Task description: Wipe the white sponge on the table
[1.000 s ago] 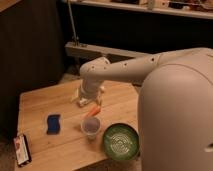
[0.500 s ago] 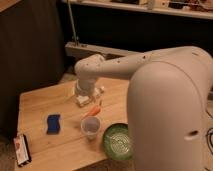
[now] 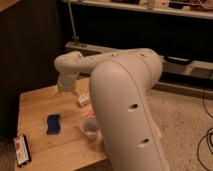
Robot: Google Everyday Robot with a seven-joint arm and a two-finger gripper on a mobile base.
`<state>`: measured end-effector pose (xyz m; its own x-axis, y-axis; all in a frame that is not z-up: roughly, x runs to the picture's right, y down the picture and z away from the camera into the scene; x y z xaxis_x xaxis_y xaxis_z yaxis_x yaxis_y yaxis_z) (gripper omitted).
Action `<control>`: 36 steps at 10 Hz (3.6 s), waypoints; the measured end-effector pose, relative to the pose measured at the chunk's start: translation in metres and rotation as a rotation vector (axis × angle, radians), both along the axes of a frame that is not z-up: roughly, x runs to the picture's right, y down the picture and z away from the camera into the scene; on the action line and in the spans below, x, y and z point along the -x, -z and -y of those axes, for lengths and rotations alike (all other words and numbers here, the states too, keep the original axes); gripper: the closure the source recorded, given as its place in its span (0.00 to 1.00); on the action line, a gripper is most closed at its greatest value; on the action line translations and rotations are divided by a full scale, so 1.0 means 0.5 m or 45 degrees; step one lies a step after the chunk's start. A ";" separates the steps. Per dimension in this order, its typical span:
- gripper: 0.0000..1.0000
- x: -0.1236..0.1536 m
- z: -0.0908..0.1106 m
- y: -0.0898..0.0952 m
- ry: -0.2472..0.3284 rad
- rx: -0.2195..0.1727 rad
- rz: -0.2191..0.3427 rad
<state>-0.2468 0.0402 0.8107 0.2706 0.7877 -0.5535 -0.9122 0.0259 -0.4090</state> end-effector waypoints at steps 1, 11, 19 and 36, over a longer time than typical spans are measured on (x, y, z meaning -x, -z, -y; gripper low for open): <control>0.20 0.034 -0.014 -0.003 0.043 0.017 0.023; 0.20 0.090 -0.218 -0.009 0.248 0.098 0.058; 0.22 0.138 -0.271 -0.058 0.264 0.103 0.032; 0.49 0.152 -0.289 -0.073 0.325 0.129 0.009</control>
<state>-0.3227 0.1846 0.8472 0.4573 0.6339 -0.6237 -0.8785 0.2134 -0.4274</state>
